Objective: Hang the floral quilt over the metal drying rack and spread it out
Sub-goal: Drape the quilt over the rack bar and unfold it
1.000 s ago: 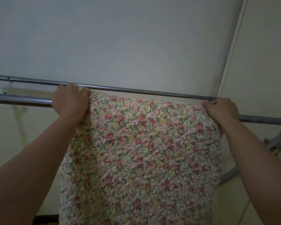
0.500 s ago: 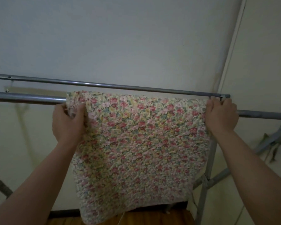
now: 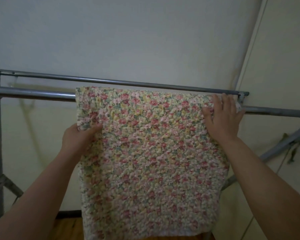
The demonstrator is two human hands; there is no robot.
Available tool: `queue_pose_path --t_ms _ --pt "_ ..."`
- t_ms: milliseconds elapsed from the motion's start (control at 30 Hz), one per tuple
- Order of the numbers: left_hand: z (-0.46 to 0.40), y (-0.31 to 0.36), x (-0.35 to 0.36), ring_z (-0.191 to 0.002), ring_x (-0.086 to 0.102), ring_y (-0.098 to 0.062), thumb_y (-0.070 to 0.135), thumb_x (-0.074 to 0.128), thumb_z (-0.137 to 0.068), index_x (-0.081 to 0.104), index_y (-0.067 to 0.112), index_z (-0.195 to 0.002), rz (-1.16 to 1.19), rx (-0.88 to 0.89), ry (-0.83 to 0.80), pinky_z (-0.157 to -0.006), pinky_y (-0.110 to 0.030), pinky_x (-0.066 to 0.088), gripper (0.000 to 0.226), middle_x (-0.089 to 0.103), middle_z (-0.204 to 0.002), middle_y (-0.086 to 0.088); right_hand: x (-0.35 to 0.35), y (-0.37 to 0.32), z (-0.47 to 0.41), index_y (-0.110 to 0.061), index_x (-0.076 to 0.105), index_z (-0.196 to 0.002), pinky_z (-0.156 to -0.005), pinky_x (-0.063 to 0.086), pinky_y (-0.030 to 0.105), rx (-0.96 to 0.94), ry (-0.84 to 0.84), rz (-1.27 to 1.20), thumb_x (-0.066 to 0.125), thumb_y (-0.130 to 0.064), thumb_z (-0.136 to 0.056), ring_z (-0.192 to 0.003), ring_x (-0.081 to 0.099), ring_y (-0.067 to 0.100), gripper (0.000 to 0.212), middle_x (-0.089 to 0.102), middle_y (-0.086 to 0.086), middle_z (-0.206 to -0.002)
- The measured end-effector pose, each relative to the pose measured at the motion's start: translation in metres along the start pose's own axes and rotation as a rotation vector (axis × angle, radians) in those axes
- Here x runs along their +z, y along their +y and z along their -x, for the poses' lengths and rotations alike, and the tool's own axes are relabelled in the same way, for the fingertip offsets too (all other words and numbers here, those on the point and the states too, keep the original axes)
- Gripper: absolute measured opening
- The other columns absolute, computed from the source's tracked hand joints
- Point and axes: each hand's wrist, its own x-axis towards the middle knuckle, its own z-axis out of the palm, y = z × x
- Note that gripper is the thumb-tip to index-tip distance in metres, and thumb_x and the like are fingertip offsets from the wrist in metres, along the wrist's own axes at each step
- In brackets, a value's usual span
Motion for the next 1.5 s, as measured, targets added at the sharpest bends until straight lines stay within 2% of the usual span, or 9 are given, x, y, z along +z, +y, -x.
queue_pose_path --t_ms 167,633,733,867,1000,1100,1267,1333,1500 --pt "0.01 -0.003 -0.005 -0.084 0.068 -0.022 0.025 0.074 -0.071 0.065 0.015 -0.097 0.125 -0.313 -0.32 -0.064 -0.032 0.052 0.029 0.071 -0.093 -0.004 0.001 -0.016 0.008 -0.012 0.029 -0.142 -0.109 0.003 0.061 0.043 0.031 -0.012 0.018 -0.041 -0.091 -0.141 0.014 0.03 0.06 0.025 0.017 -0.151" --pt "0.05 0.036 0.075 -0.084 0.065 -0.028 0.031 0.048 -0.093 0.049 0.008 -0.127 0.585 -0.431 -0.178 -0.066 -0.039 0.053 0.042 0.064 -0.1 -0.012 -0.005 -0.085 0.079 -0.005 0.047 -0.13 -0.11 0.024 0.053 -0.093 -0.038 -0.282 0.053 -0.023 -0.088 -0.136 0.027 0.033 0.046 0.036 0.018 -0.145" --pt "0.049 0.037 0.085 -0.101 0.057 -0.032 0.022 0.05 -0.091 0.038 0.009 -0.136 0.523 -0.435 -0.076 -0.087 -0.045 0.048 0.049 0.056 -0.119 -0.016 -0.005 -0.11 0.122 -0.007 0.06 -0.118 -0.097 0.041 0.048 -0.206 -0.231 -0.495 0.042 -0.036 -0.088 -0.116 0.052 0.028 0.045 0.06 0.012 -0.123" --pt "0.048 0.034 0.089 -0.116 0.05 -0.034 0.019 0.051 -0.087 0.021 0.009 -0.143 0.547 -0.452 -0.041 -0.091 -0.052 0.048 0.064 0.039 -0.14 -0.017 0.009 -0.131 0.155 -0.023 0.026 -0.143 -0.075 0.05 0.031 -0.258 -0.621 -0.445 0.045 -0.07 -0.075 -0.105 0.058 0.022 0.084 0.059 0.002 -0.123" --pt "0.05 0.03 0.09 -0.124 0.042 -0.034 0.016 0.052 -0.081 0.018 0.014 -0.144 0.575 -0.442 -0.062 -0.096 -0.05 0.043 0.072 0.03 -0.146 -0.014 0.019 -0.138 0.16 -0.023 0.035 -0.13 -0.05 0.041 0.028 -0.096 -0.799 -0.485 0.057 -0.045 -0.079 -0.076 0.059 0.02 0.06 0.061 0.003 -0.093" --pt "0.06 0.029 0.086 -0.113 0.046 -0.033 0.004 0.047 -0.067 0.039 0.01 -0.129 0.671 -0.426 -0.072 -0.076 -0.044 0.05 0.063 0.04 -0.132 -0.01 0.021 -0.138 0.155 -0.019 0.052 -0.084 -0.052 0.041 0.03 -0.039 -0.736 -0.568 0.053 -0.017 -0.083 -0.062 0.051 0.016 0.002 0.054 0.001 -0.073" --pt "0.063 0.01 0.072 -0.05 0.043 -0.017 -0.003 0.042 -0.066 0.05 0.008 -0.098 0.611 -0.302 -0.117 -0.043 -0.028 0.039 0.035 0.037 -0.067 -0.006 0.018 -0.12 0.133 -0.025 0.046 -0.07 -0.053 0.029 0.033 0.087 -0.699 -0.639 0.048 -0.012 -0.091 -0.055 0.043 0.019 0.025 0.048 0.003 -0.068" --pt "0.061 -0.004 0.068 -0.062 0.053 -0.019 0.003 0.053 -0.073 0.045 0.011 -0.124 0.486 -0.298 -0.106 -0.049 -0.028 0.036 0.053 0.057 -0.088 -0.018 0.017 -0.111 0.121 -0.028 0.035 -0.066 -0.05 0.024 0.033 0.093 -0.653 -0.628 0.045 -0.011 -0.093 -0.049 0.034 0.016 0.034 0.038 -0.001 -0.061" --pt "0.063 -0.026 0.071 -0.13 0.035 -0.041 0.039 0.075 -0.068 0.026 0.013 -0.142 0.356 -0.434 -0.361 -0.09 -0.047 0.042 0.092 0.031 -0.148 -0.02 0.01 -0.098 0.099 -0.021 0.049 -0.103 -0.049 0.042 0.035 0.064 -0.476 -0.578 0.049 -0.012 -0.092 -0.061 0.056 0.029 0.014 0.059 0.004 -0.08"
